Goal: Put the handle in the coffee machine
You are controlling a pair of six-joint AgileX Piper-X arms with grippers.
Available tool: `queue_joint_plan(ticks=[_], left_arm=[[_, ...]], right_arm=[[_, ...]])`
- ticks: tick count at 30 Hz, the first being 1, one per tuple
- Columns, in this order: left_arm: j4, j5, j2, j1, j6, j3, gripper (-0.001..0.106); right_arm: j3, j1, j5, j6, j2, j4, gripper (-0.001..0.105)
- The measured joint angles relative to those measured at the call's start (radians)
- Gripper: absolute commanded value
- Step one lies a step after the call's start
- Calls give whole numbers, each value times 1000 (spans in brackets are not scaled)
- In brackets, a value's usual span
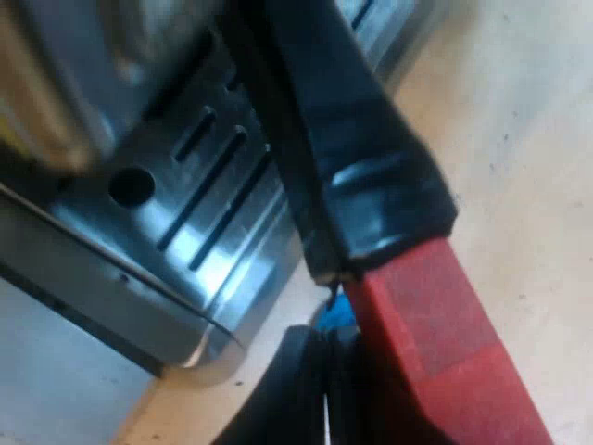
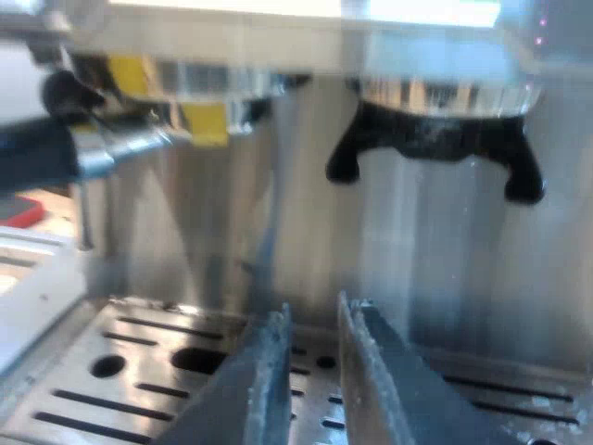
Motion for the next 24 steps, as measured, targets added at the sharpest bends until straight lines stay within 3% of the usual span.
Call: queue_joint_plan(ticks=[5, 24], left_arm=[[-22, -25, -26, -36, -18, 0, 0], [-75, -58, -33, -240, -165, 0, 0]], right_arm=[[1, 63, 6, 0, -141, 124, 53], [-11, 106, 69, 8, -553, 599, 55]])
